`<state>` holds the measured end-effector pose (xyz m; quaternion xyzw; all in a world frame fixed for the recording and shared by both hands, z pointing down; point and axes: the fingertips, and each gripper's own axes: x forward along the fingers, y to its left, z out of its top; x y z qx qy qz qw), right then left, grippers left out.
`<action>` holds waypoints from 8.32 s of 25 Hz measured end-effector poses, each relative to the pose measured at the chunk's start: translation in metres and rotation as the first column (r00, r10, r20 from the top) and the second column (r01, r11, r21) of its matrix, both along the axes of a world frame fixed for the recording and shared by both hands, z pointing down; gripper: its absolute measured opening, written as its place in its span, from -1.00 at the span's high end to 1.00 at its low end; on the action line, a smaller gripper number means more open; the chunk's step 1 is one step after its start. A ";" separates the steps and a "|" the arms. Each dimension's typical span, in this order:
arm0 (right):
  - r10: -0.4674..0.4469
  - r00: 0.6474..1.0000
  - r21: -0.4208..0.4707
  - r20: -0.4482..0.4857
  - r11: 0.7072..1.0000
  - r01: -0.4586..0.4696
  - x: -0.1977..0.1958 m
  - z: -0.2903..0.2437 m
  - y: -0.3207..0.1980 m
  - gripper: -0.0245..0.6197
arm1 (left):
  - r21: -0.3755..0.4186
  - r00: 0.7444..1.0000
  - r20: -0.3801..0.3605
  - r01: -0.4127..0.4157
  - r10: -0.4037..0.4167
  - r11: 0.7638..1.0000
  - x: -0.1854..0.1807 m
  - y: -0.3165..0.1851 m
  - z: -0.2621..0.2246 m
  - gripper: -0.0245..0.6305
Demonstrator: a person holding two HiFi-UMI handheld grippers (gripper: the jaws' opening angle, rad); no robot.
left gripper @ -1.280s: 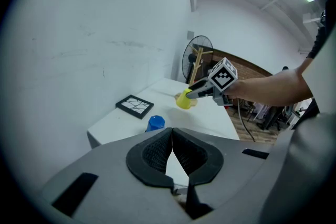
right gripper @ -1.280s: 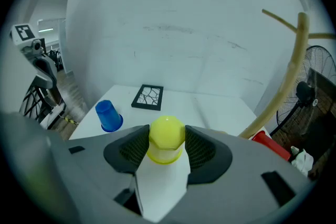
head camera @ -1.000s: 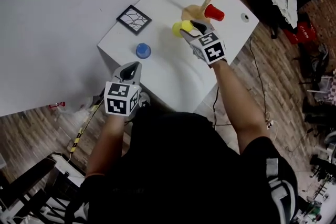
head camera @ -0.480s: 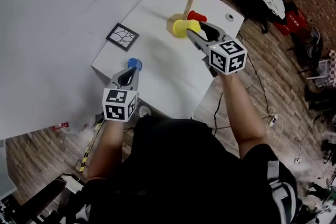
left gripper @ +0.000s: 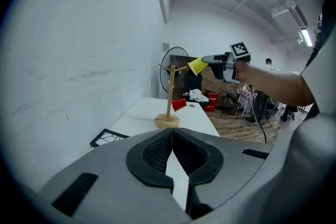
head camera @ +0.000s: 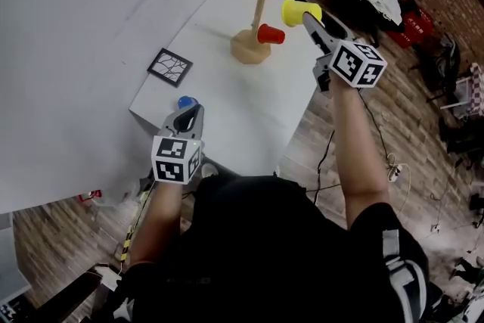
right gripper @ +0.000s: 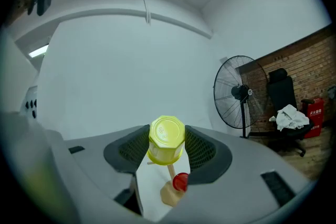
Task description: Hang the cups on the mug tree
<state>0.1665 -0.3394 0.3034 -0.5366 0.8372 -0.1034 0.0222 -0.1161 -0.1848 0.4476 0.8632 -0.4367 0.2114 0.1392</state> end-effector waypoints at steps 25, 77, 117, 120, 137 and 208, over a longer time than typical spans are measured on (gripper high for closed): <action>0.027 0.988 -0.183 0.150 0.983 0.001 -0.015 0.047 -0.077 0.27 | -0.038 0.996 -0.001 0.093 -0.093 0.995 -0.030 0.019 0.013 0.87; -0.616 0.682 -0.263 -0.396 0.787 0.558 -0.281 0.179 0.154 0.24 | -0.076 0.974 0.014 0.227 -0.227 0.971 -0.079 0.034 0.043 0.87; -0.673 0.570 -0.522 -0.471 0.733 0.435 -0.366 0.291 0.096 0.22 | -0.128 0.945 0.011 0.326 -0.328 0.937 -0.131 0.063 0.066 0.87; -0.661 0.590 -0.497 -0.463 0.745 0.445 -0.360 0.278 0.094 0.23 | -0.123 0.947 0.005 0.320 -0.322 0.939 -0.129 0.057 0.062 0.87; -0.513 0.732 -0.267 -0.448 0.858 0.438 -0.283 0.172 0.096 0.24 | -0.074 0.976 0.008 0.215 -0.215 0.974 -0.092 0.013 0.041 0.87; -0.188 0.957 -0.158 -0.223 0.975 0.155 -0.138 0.104 0.092 0.21 | -0.047 0.999 -0.038 -0.009 0.008 0.999 -0.014 -0.007 0.014 0.87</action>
